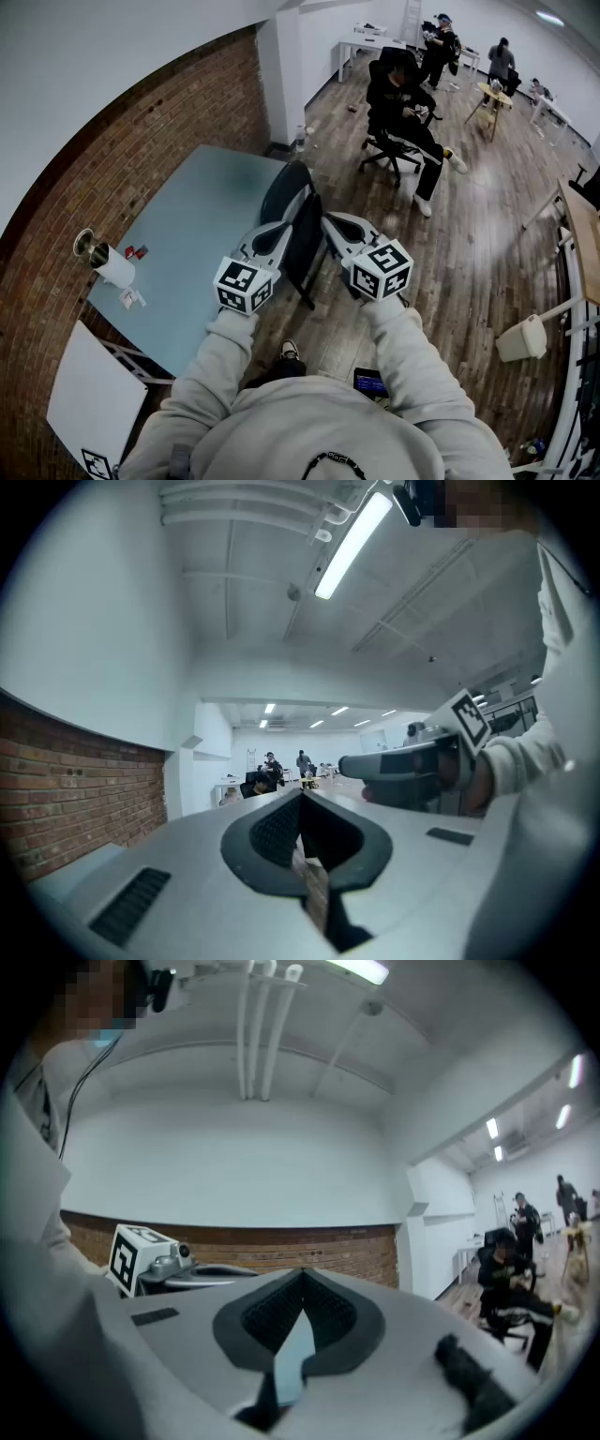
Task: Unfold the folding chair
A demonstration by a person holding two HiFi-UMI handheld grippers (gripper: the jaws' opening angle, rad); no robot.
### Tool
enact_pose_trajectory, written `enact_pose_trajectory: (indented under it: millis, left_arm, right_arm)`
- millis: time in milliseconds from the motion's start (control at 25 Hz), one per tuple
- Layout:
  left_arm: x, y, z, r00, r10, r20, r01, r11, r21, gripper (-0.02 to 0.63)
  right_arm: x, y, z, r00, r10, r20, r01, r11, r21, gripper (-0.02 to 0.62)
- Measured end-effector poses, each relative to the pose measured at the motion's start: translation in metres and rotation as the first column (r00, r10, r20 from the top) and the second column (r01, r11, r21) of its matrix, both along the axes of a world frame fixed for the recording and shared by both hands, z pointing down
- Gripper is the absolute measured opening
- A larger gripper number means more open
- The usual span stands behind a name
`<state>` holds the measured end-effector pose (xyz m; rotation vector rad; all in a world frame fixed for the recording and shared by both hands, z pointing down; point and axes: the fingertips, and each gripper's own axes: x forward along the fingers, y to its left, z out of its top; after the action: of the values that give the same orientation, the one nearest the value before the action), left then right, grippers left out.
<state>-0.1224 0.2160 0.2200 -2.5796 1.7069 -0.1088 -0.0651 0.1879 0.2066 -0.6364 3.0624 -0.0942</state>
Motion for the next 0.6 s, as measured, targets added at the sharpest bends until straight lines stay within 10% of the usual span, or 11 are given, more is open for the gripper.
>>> enact_pose_trajectory:
  millis: [600]
  left_arm:
    - [-0.113, -0.220, -0.013, 1.000, 0.007, -0.023, -0.005, 0.997, 0.074, 0.005]
  right_arm:
    - [-0.083, -0.225, 0.011, 0.982, 0.188, -0.003, -0.188, 0.982, -0.009, 0.005]
